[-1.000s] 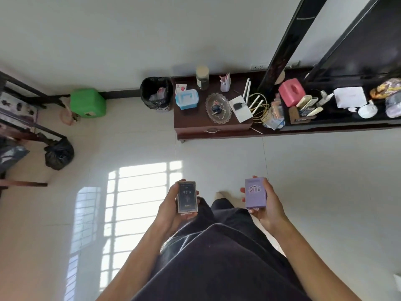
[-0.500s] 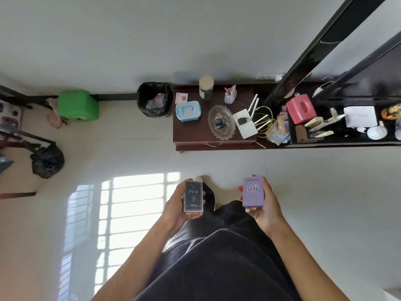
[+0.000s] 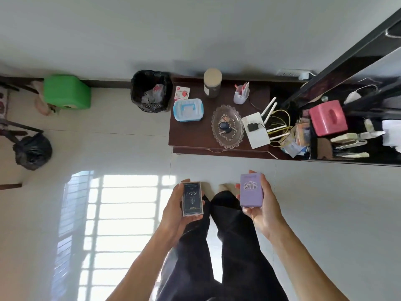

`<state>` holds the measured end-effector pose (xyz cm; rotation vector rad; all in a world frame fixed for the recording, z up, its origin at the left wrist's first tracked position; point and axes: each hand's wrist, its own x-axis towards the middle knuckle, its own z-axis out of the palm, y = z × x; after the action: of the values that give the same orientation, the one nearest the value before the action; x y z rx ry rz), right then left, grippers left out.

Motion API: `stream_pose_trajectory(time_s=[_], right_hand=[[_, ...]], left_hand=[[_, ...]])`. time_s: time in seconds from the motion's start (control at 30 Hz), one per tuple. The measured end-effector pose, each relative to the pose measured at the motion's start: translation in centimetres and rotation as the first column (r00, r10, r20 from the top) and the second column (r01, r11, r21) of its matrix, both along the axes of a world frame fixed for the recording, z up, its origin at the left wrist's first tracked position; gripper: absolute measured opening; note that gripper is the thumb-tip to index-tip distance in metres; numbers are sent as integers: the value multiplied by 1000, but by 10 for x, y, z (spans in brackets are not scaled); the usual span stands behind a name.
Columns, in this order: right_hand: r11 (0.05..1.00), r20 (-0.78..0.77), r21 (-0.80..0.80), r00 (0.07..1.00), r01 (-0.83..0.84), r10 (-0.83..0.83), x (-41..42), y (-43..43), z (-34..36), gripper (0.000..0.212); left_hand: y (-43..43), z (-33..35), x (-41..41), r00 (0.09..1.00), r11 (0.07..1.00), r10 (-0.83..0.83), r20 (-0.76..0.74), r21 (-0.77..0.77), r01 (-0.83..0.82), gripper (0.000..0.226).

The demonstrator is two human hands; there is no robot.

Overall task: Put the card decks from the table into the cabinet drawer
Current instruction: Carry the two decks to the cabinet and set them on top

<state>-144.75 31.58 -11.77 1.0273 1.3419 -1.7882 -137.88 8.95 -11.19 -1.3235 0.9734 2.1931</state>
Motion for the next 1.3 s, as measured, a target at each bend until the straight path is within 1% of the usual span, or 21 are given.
stream_pose_trajectory(time_s=[0.1,0.2,0.3,0.43,0.57,0.63,0.7,0.77,0.8,0.83,0.87,0.9,0.93,0.97,1.0,1.03,1.07,1.1,1.17,1.23,1.3], right_hand=[[999,-28,-33,999,-20,20,-31,7,-49,48],[998,-48,-65,999,-27,24,-49,11,-99,48],[996,-53,-88,998,-31,26,-61,13,-153,46],[993,-52,-108,998,-40,35,-75,11,-233,42],[981,-133,-176,989,-82,59,-83,6,-326,45],[971,-193,-209,978,-120,79,-85,-1,-371,46],[959,-274,-224,955,-174,109,-86,-11,-408,44],[947,-399,-190,902,-257,165,-92,-24,-439,40],[939,-475,-127,851,-320,225,-97,-33,-450,38],[923,-555,-27,774,-384,306,-103,-41,-459,37],[897,-617,104,680,-429,396,-110,-50,-466,40],[861,-650,245,584,-446,487,-118,-58,-472,43],[808,-651,391,487,-442,582,-125,-67,-476,45],[734,-624,536,391,-416,677,-132,-76,-479,46],[639,-565,678,298,-363,769,-138,-84,-482,49],[531,-486,795,217,-293,847,-145,-91,-486,52],[430,-405,873,152,-229,902,-150,-99,-489,56],[346,-332,920,103,-183,938,-155,-107,-491,59],[213,-210,971,38,-107,977,-163,-122,-493,63],[110,-111,993,-12,-30,994,-171,-135,-495,63],[25,-24,999,-26,21,999,-178,-147,-497,62]], left_hand=[[10,-49,-17,998,998,67,2,18,-67,26],[18,-99,-26,995,994,101,16,35,-102,33],[23,-150,-32,994,994,106,25,12,-106,41],[21,-229,-38,992,992,127,3,0,-127,36],[8,-320,-46,993,998,43,-112,-51,-49,40],[-1,-364,-51,987,993,-14,-163,-121,-5,43],[-10,-400,-57,974,979,-80,-211,-198,38,42],[-22,-430,-66,945,956,-158,-285,-285,74,41],[-28,-442,-70,923,927,-213,-321,-365,87,39],[-36,-453,-77,898,872,-280,-339,-481,91,38],[-44,-463,-85,877,788,-345,-335,-611,77,37],[-51,-472,-96,866,679,-394,-309,-732,48,36],[-58,-479,-108,867,563,-420,-268,-827,16,36],[-64,-486,-121,872,448,-439,-216,-894,4,35],[-69,-492,-135,873,336,-463,-151,-942,16,36],[-73,-497,-150,872,233,-484,-71,-971,50,41],[-77,-502,-162,871,156,-491,5,-983,94,46],[-80,-506,-173,871,100,-485,73,-985,139,51],[-84,-513,-191,865,21,-469,178,-977,212,58],[-88,-519,-202,855,-32,-465,230,-970,243,62],[-91,-526,-209,851,-73,-463,248,-968,242,63]])
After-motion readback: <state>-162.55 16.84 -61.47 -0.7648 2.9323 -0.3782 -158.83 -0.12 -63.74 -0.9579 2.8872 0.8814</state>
